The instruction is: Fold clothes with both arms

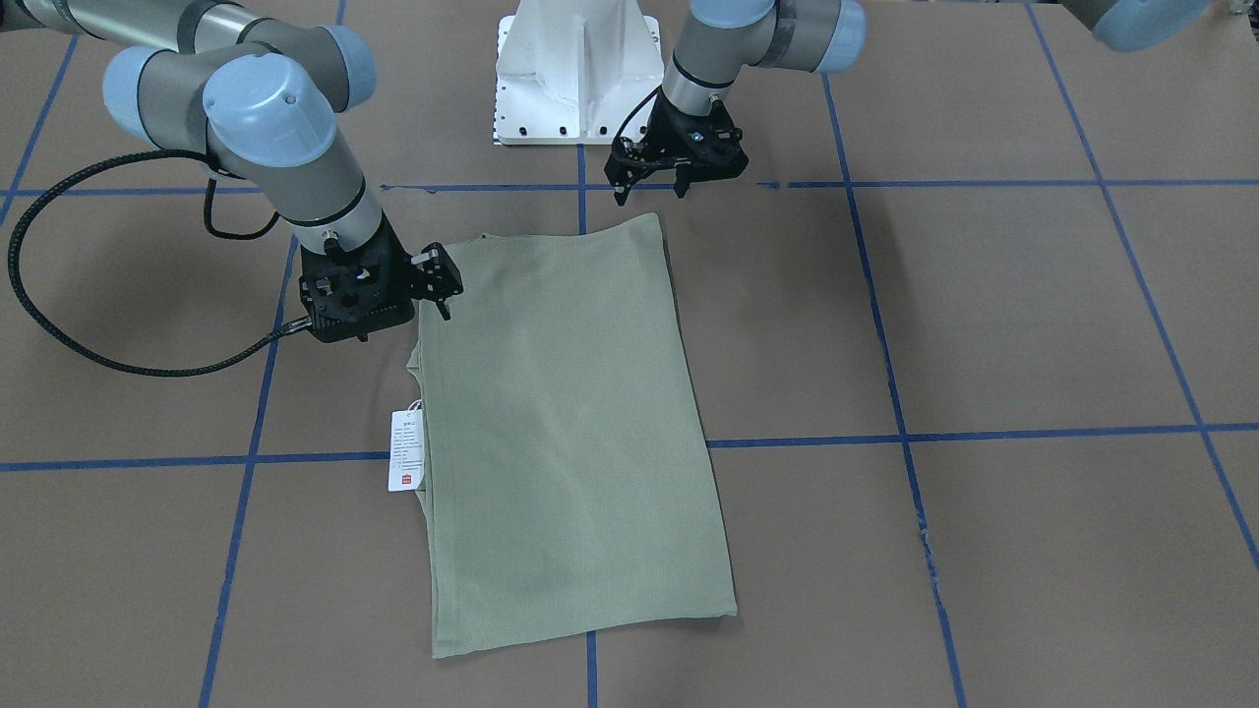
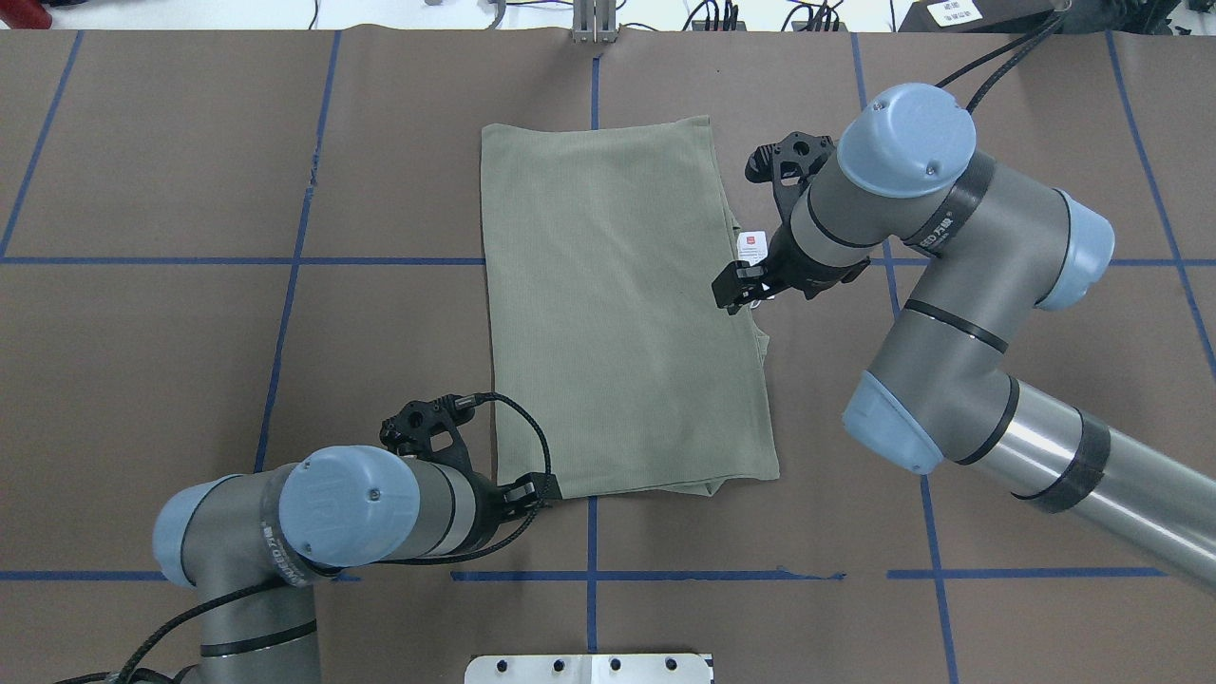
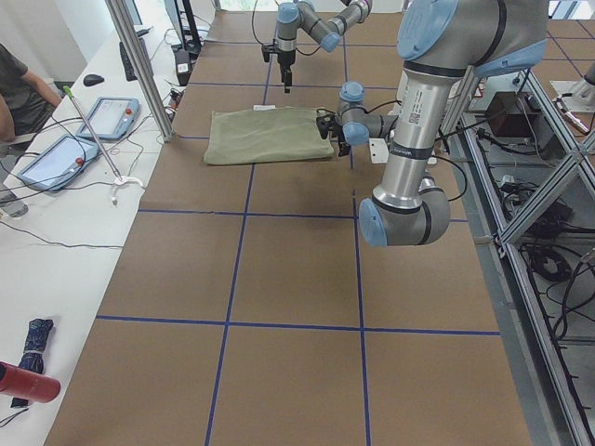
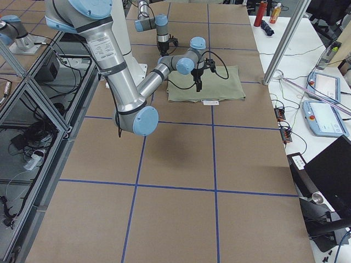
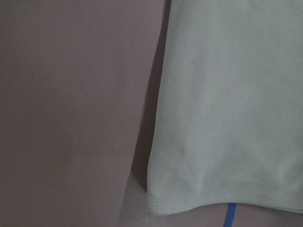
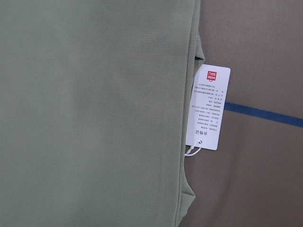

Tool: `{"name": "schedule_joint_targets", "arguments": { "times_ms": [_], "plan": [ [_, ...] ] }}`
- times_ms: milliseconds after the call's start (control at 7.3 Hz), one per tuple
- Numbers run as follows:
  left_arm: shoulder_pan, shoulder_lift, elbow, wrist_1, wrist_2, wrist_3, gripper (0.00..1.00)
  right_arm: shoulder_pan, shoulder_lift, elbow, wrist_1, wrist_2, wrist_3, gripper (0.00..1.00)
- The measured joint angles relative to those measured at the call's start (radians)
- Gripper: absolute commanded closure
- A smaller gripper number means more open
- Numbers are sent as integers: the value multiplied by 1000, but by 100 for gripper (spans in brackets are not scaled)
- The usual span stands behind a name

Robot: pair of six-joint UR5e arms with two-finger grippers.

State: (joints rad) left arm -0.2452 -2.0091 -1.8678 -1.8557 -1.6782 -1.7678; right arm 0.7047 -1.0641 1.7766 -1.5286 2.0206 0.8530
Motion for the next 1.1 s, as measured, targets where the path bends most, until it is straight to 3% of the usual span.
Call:
{"name": "schedule_joint_targets", "arguments": {
  "times_ms": [548, 1096],
  "plan": [
    [-9, -23, 36, 24, 21, -18, 19, -7, -1, -4, 0, 0, 4, 0],
    [-21, -26, 40, 25, 23, -18, 21, -7, -2, -6, 0, 1, 4, 0]
  ]
}}
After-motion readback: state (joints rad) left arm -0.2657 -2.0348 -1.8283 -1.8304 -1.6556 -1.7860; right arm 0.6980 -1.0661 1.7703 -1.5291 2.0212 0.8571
